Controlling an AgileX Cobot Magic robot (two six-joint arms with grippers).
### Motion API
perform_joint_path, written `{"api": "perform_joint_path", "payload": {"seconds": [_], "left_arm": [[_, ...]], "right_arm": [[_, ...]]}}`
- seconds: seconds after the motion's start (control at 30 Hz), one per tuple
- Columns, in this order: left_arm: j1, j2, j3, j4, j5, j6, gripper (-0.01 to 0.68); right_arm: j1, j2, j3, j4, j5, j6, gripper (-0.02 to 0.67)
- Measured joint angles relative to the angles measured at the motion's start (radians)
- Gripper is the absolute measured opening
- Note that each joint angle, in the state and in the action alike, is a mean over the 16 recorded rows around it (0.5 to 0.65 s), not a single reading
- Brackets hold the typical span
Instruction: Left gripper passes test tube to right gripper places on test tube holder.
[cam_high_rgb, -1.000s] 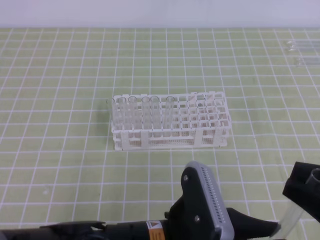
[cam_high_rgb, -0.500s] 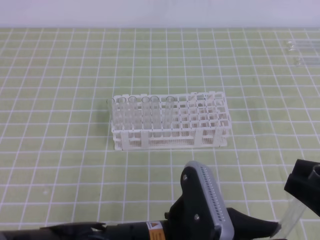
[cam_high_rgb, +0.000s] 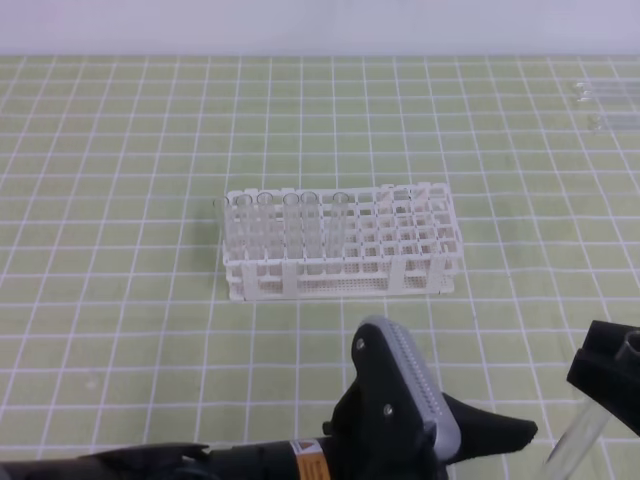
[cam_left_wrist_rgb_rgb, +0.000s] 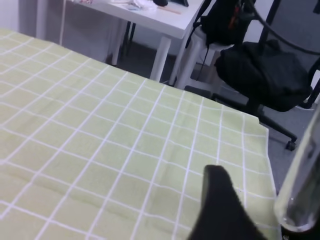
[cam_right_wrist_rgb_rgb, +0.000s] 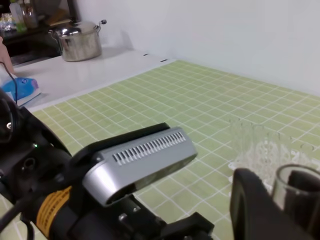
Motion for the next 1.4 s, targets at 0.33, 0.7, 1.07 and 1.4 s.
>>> {"api": "perform_joint_path", "payload": {"seconds": [0.33, 0.7, 1.07, 1.4], "left_arm": [[0.001, -0.1, 0.001, -0.001, 0.218, -0.007, 0.38], [0.001, -0.366, 0.005, -0.002, 0.778, -0.006, 0.199], [0.001, -0.808, 0.1, -0.013, 1.098, -0.047, 0.039], [0.001, -1.147, 0.216, -0.021, 1.136, -0.094, 0.027]], "right_arm": [[0.0, 0.0, 0.0, 0.004, -0.044, -0.021, 0.099], [0.0, 0.001, 0.0, 0.061, -0.208, -0.107, 0.098], [0.0, 0.071, 0.0, 0.213, -0.283, -0.231, 0.098], [0.0, 0.222, 0.0, 0.288, -0.157, -0.375, 0.097]]}}
